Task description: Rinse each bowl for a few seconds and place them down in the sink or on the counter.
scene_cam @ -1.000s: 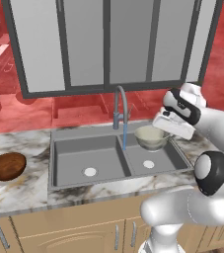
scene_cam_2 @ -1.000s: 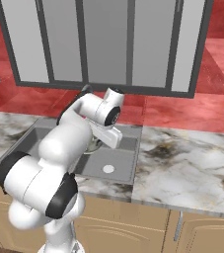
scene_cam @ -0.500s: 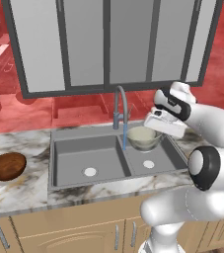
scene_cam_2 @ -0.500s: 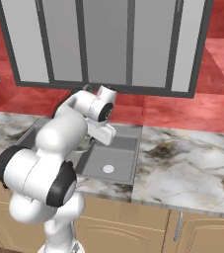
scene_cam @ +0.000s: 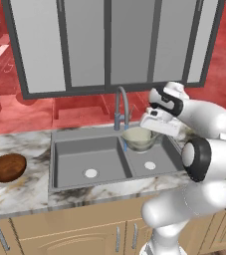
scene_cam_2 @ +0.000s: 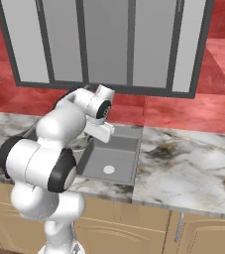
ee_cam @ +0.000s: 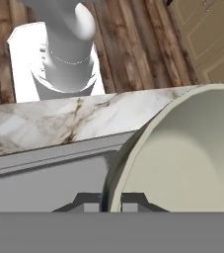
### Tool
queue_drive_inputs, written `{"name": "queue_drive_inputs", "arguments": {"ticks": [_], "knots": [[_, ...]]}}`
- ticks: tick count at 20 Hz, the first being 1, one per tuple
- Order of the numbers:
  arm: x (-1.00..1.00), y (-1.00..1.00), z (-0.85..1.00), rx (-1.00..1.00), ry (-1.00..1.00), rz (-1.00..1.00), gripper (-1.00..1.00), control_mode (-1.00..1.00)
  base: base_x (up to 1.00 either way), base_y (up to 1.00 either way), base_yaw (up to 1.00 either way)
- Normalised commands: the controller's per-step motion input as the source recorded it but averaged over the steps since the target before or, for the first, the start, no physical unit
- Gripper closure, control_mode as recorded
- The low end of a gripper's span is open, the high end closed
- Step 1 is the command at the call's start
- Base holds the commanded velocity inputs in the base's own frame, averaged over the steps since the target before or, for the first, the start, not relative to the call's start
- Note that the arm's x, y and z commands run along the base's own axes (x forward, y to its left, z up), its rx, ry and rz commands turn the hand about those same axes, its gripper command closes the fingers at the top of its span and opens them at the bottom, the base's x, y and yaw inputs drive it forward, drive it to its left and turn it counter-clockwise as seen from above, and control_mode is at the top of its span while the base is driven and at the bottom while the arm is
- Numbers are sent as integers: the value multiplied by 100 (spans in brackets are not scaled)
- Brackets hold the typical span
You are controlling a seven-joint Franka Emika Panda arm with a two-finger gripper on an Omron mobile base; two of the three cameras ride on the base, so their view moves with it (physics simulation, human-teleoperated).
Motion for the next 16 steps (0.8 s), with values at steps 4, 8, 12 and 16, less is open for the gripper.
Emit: {"name": "queue_drive_inputs", "arguments": {"ticks": [4, 8, 12, 16], "knots": [[17, -1, -7, 4, 0, 11, 100, -100, 0, 0, 0], [14, -2, -7, 5, 1, 11, 100, -100, 0, 0, 0], [16, 3, -12, 6, 3, 10, 100, -100, 0, 0, 0], [17, 9, -12, 5, 2, 8, 100, -100, 0, 0, 0]]}}
